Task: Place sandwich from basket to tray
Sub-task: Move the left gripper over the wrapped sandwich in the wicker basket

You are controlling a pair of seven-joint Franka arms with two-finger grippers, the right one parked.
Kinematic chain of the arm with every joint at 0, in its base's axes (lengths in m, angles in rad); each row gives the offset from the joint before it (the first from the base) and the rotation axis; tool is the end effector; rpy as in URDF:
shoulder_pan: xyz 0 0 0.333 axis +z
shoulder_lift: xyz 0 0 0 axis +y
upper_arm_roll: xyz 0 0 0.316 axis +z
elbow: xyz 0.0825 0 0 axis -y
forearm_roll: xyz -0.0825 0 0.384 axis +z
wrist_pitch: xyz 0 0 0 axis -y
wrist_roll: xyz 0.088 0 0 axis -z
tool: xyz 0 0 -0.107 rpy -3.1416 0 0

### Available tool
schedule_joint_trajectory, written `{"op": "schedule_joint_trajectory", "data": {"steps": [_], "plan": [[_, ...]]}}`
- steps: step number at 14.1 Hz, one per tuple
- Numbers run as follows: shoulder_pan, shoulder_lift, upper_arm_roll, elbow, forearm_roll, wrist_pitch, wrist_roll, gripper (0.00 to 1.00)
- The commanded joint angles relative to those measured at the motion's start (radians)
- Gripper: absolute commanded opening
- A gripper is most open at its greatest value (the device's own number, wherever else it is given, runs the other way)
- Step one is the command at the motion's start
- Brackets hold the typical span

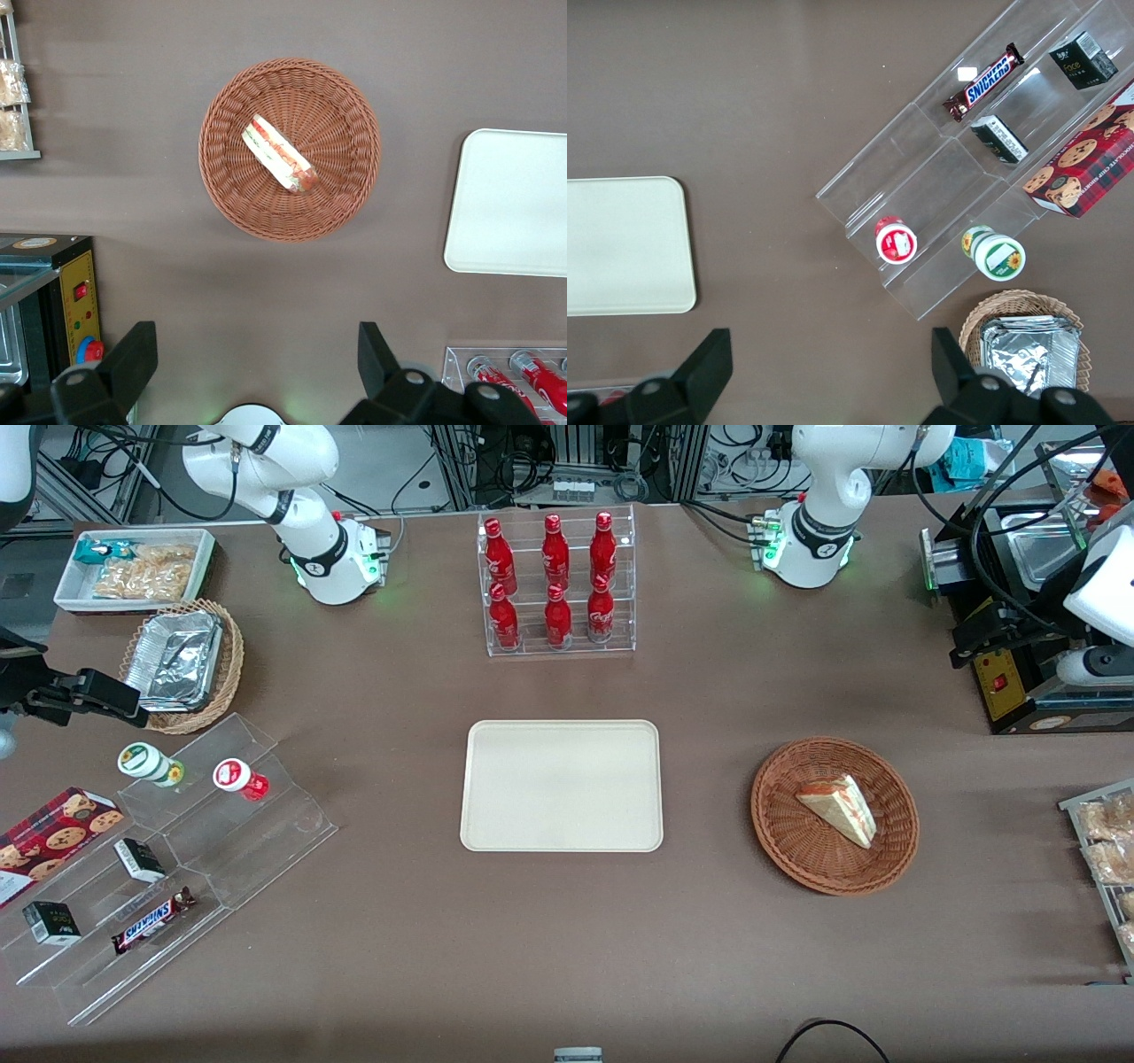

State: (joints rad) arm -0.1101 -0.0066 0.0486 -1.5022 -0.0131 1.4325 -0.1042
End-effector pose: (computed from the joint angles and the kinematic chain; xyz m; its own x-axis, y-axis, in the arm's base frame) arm 0.5371 -0.0345 0.6483 0.9971 0.0410 -0.0641 0.0415 -0.9991 0.0068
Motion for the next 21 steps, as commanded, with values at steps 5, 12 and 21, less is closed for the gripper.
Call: {"op": "schedule_joint_trajectory", "data": {"steps": [5,12,21], "plan": [[0.009,-0.003,0.000,0.002,-0.013,-0.001,0.000,1.00],[0.001,0.149,0.007,-0.078,-0.010,0.014,-0.233,1.00],[-0.028,0.392,0.002,-0.165,-0.010,0.354,-0.736,1.00]]}}
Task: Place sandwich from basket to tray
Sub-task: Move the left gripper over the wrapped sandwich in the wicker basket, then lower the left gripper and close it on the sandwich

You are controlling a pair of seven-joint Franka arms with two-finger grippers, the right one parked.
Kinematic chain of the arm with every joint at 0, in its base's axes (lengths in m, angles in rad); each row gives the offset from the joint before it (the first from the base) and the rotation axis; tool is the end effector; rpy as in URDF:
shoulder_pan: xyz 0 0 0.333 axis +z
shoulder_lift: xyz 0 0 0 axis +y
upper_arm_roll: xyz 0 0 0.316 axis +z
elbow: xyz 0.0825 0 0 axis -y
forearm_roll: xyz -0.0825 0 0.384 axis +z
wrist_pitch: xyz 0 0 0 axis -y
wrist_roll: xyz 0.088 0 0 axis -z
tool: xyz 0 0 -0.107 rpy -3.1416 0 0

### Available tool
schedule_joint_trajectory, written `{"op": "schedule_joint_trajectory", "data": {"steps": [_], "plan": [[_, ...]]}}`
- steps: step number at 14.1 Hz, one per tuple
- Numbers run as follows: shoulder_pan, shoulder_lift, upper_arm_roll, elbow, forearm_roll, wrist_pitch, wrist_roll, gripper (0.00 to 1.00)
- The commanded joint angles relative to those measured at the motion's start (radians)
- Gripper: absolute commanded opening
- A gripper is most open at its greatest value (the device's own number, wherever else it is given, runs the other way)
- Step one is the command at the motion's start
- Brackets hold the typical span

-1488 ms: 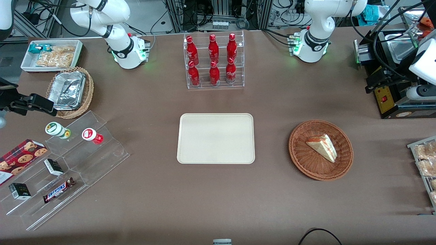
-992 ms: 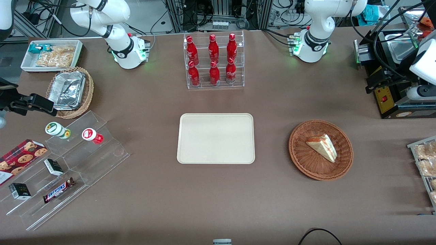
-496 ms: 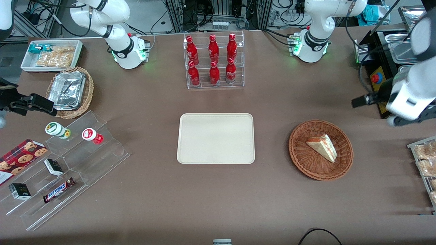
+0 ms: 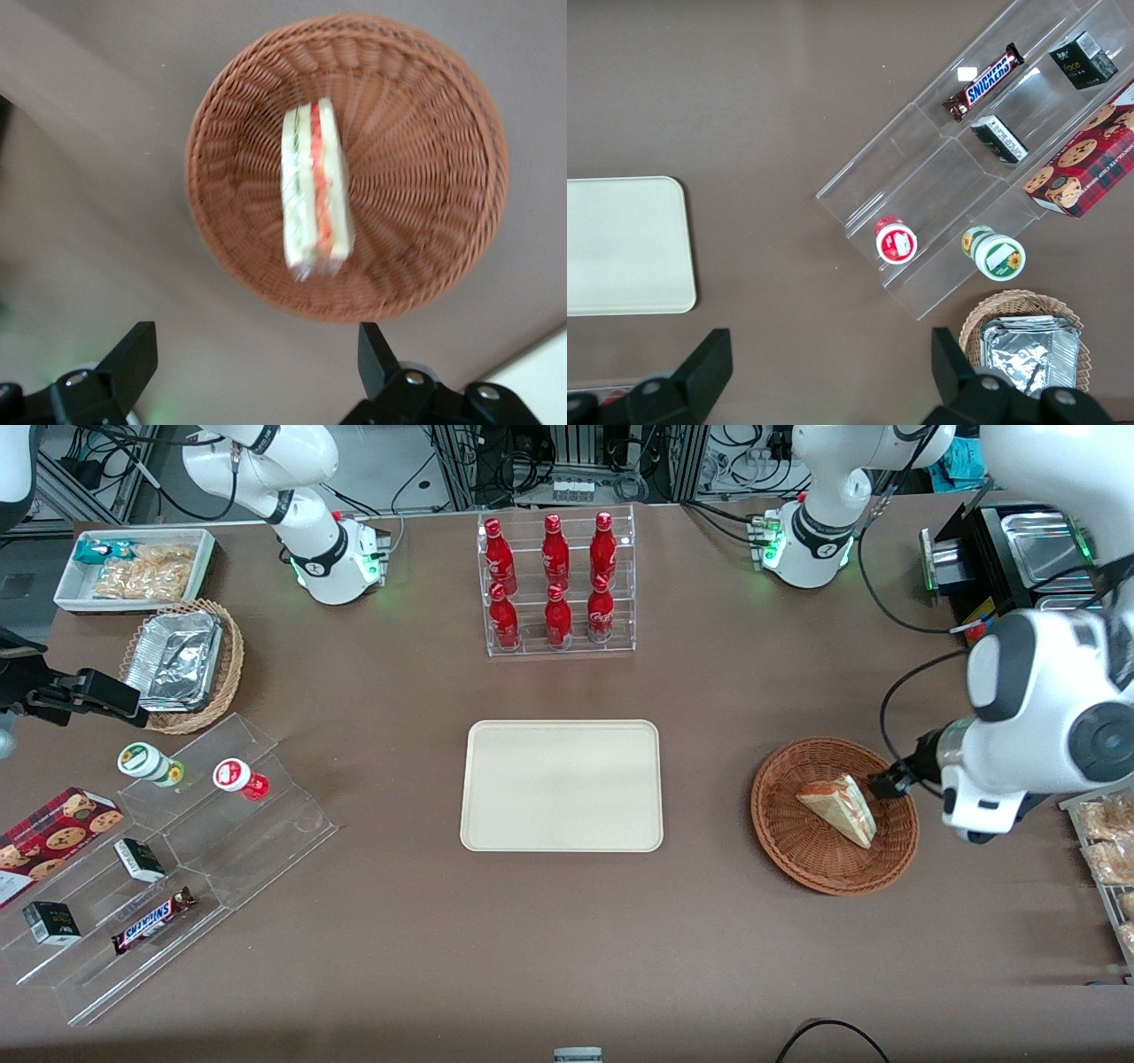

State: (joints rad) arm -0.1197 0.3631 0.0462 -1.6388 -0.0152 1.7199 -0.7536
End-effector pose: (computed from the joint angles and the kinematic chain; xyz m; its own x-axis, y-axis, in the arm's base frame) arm 0.6254 -0.0502 0.3865 0.7468 0.6340 -0.2009 0.6046 -0.7730 -0.1920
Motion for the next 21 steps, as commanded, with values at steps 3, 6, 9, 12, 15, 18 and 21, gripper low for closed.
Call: {"op": "schedule_joint_trajectory", "data": {"steps": [3,6,9,12,15,18,21], "plan": [[-0.024,0.017,0.003,-0.171,-0.014,0.261,-0.108,1.00],[-0.026,0.010,0.004,-0.321,-0.012,0.459,-0.109,1.00],[-0.023,0.019,0.004,-0.371,-0.012,0.512,-0.115,1.00],[-0.021,0.037,0.004,-0.368,-0.014,0.517,-0.115,0.84],[-0.021,0.039,0.004,-0.359,-0.019,0.512,-0.145,0.29],[-0.026,0.034,0.001,-0.282,-0.015,0.469,-0.168,0.21],[-0.076,0.036,-0.005,-0.170,-0.015,0.321,-0.151,0.21]]}}
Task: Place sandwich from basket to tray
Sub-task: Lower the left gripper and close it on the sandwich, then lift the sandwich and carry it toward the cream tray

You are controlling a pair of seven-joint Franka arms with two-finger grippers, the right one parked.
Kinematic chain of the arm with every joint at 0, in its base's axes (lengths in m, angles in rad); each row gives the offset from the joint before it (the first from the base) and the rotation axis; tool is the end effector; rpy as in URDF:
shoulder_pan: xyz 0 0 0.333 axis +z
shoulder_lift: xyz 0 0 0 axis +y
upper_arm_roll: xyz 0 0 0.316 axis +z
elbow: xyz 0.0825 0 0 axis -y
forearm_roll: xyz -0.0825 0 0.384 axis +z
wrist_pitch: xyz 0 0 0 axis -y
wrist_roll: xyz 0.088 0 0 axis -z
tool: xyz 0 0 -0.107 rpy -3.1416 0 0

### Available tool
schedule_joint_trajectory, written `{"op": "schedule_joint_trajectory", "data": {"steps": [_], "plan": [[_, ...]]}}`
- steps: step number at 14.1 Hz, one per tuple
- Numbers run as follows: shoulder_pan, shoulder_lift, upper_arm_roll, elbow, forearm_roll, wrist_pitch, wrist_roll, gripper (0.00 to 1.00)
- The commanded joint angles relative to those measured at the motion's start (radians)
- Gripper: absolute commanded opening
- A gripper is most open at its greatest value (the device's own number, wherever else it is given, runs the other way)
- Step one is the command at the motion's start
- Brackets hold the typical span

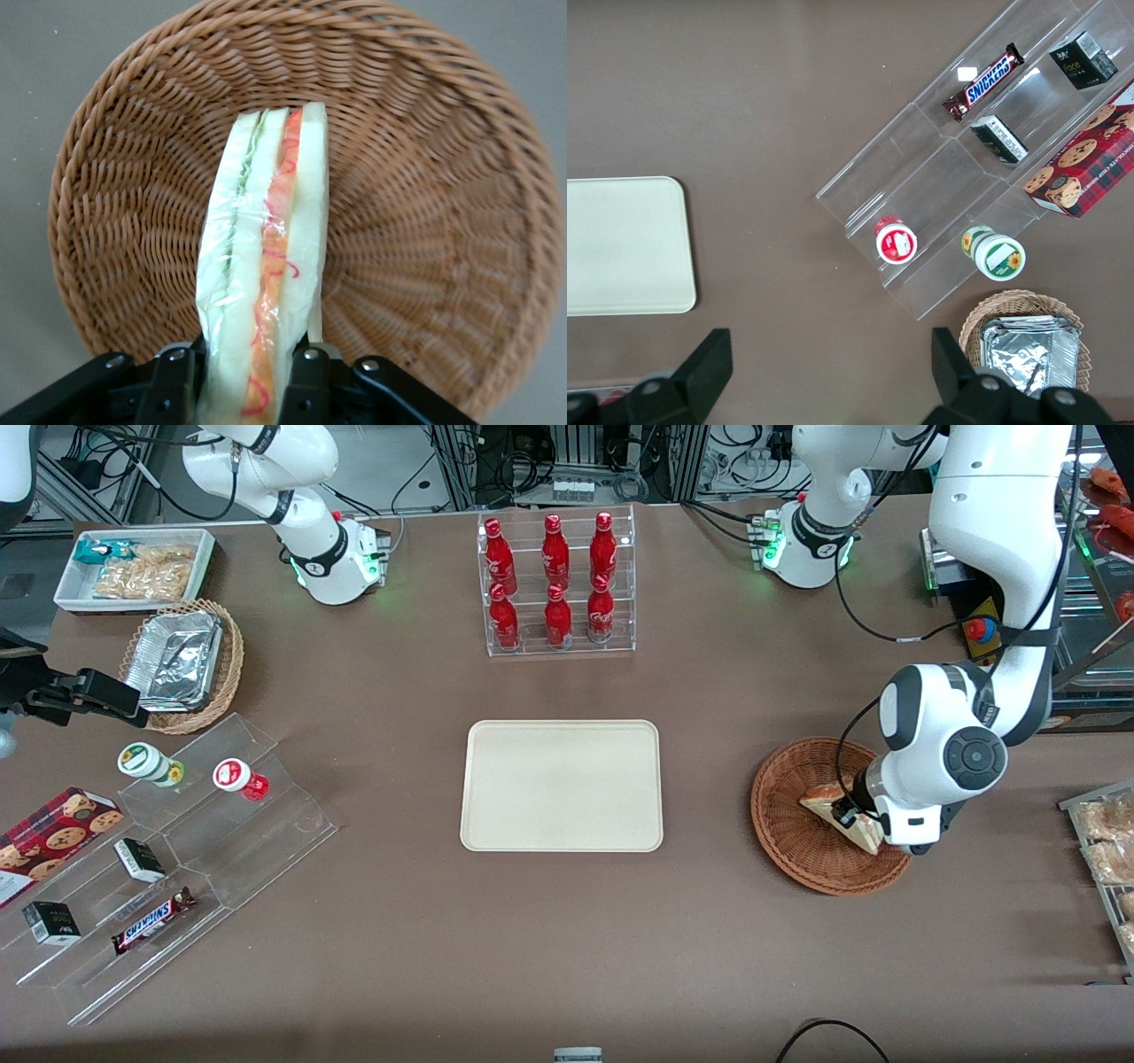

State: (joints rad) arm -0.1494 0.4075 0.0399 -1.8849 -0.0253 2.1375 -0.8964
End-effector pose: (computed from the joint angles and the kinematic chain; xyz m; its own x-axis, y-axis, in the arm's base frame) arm 0.6103 -0.0694 0.2796 0.6890 0.7180 -0.0986 0.7083 -0.6959 -0.1182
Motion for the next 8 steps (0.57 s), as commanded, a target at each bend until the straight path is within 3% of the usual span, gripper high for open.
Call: {"op": "schedule_joint_trajectory", "data": {"steps": [1,4,8], "plan": [[-0.074,-0.009,0.002,0.111,-0.005,-0.132,-0.010,0.21],[-0.198,0.005,0.002,0.228,-0.013,-0.244,-0.021,0.21],[-0.396,0.120,-0.023,0.358,-0.015,-0.255,-0.021,0.23]]}}
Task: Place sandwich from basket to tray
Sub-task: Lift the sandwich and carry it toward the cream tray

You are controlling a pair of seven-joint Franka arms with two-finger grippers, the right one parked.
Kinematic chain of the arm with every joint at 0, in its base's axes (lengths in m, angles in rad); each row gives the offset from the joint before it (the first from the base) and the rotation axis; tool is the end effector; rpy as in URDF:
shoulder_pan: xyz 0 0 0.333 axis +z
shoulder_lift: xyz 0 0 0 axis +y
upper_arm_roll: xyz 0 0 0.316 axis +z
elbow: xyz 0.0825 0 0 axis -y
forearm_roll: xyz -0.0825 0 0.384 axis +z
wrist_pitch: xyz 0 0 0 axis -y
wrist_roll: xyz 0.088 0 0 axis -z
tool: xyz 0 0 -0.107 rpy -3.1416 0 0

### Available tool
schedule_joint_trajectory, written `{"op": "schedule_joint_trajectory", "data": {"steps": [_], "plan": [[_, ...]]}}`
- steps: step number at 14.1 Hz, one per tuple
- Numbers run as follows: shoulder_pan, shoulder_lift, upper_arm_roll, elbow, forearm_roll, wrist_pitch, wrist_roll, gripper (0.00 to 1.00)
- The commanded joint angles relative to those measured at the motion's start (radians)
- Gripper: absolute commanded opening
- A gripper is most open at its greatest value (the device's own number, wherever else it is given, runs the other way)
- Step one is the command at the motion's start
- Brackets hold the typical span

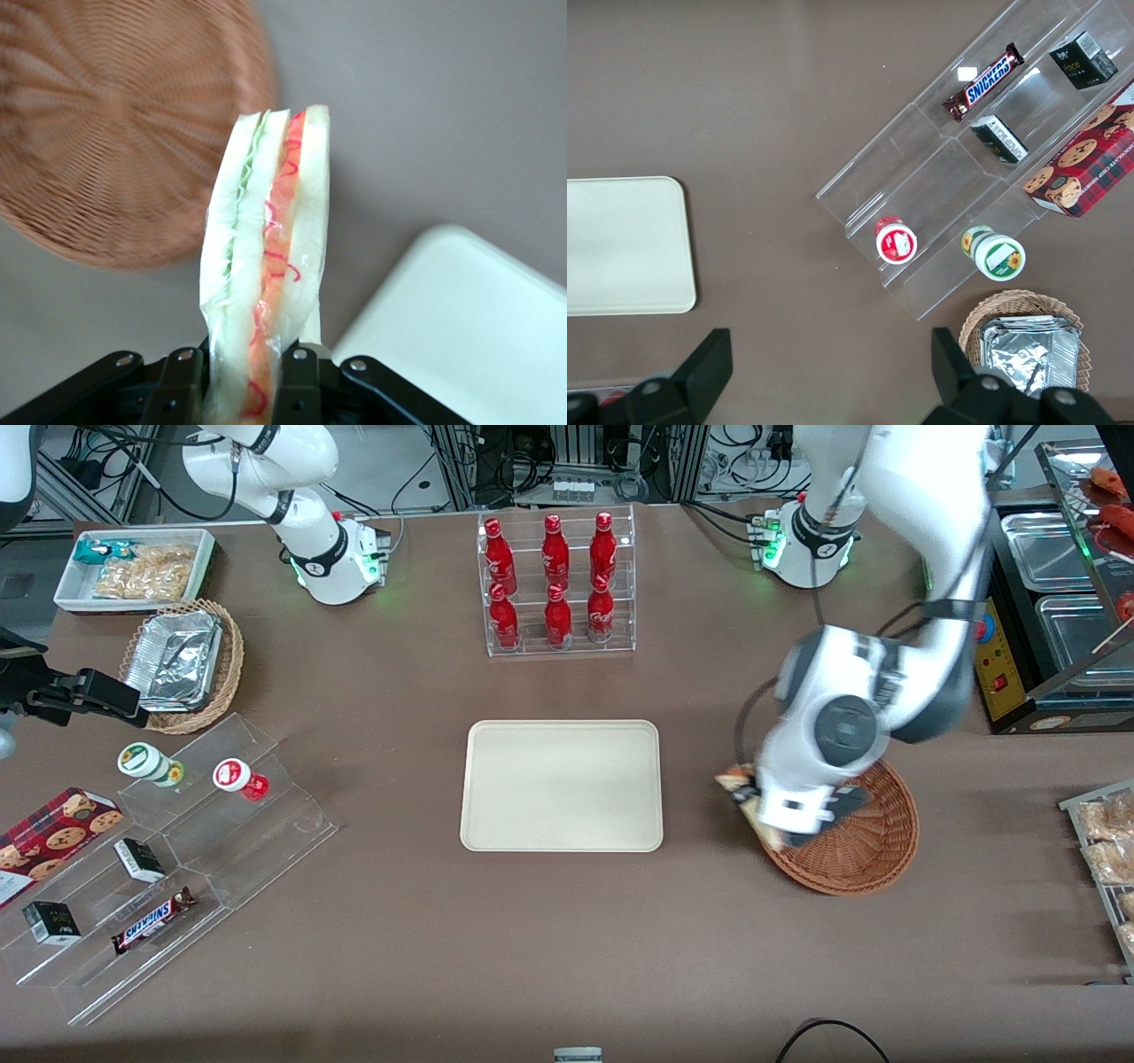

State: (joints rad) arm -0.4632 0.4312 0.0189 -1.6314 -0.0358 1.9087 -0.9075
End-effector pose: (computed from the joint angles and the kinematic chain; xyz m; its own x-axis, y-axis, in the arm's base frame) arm 0.5898 -0.2851 0.3578 0.8801 0.4611 -0.1130 0.4507 -0.8863 -0.1062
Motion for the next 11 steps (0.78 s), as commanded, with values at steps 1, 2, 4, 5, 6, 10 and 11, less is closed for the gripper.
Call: {"op": "schedule_joint_trajectory", "data": {"steps": [1,2,4,5,6,10,11], "plan": [[-0.124,0.144,-0.016,0.158,-0.001,-0.026,-0.011,0.24],[-0.161,0.179,-0.019,0.197,0.002,-0.025,0.001,0.24],[-0.215,0.256,-0.020,0.293,0.004,-0.023,0.024,0.24],[-0.235,0.280,-0.020,0.321,0.002,-0.022,0.066,0.24],[-0.250,0.302,-0.022,0.338,-0.001,-0.017,0.122,0.24],[-0.265,0.417,-0.083,0.445,-0.004,-0.017,0.142,0.25],[-0.278,0.435,-0.083,0.461,-0.004,-0.017,0.142,0.26]]}}
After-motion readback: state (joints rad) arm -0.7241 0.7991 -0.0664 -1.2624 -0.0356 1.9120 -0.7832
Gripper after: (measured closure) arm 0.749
